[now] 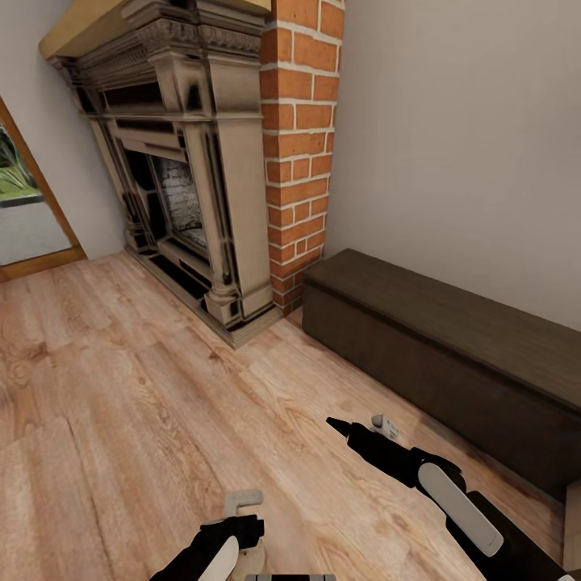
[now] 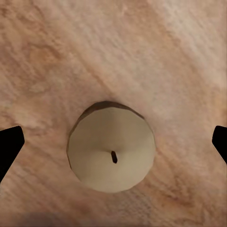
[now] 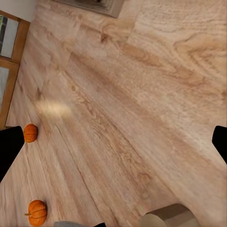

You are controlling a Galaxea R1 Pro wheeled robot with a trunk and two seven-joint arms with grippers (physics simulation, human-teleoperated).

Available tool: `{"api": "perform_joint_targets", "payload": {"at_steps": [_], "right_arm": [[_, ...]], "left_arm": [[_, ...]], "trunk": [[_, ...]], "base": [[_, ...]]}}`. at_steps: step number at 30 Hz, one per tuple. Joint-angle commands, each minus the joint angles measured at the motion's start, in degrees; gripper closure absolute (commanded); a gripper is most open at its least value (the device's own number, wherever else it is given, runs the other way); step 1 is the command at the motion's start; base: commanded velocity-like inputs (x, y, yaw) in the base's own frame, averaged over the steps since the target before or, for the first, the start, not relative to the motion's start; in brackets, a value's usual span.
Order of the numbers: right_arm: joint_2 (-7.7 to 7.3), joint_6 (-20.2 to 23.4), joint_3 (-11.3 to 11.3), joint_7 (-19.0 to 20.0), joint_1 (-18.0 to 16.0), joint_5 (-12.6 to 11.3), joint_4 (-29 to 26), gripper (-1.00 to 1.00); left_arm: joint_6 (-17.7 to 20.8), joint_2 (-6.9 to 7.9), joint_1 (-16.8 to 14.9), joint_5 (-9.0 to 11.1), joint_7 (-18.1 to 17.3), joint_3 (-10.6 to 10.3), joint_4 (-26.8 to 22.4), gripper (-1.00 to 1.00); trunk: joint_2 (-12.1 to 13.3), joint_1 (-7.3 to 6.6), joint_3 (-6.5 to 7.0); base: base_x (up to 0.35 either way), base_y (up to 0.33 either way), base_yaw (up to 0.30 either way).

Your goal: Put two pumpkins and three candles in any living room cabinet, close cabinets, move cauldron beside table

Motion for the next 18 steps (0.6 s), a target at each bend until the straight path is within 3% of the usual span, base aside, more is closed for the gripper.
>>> {"api": "perform_joint_targets", "payload": {"at_steps": [1, 14, 18], "right_arm": [[-0.05, 0.06, 0.08, -0.07, -0.04, -0.29, -0.03, -1.0], [-0.05, 0.14, 0.08, 0.02, -0.09, -0.13, -0.93, -1.0], [0.08, 0.41, 0.12, 0.09, -0.12, -0.05, -0.83, -1.0]], "left_arm": [[0.05, 0.03, -0.04, 0.53, 0.52, -0.19, -0.09, -1.0], [-0.92, 0.02, -0.04, 0.49, 0.52, -0.21, -0.09, -1.0], [-0.59, 0.93, 0.05, 0.64, 0.17, 0.12, -0.78, -1.0]], "trunk": [[-0.02, -0.01, -0.05], [-0.2, 0.32, -2.93], [-0.2, 0.33, -2.92]], "base": [[0.0, 0.0, 0.0], [0.0, 0.0, 0.0], [0.0, 0.0, 0.0]]}}
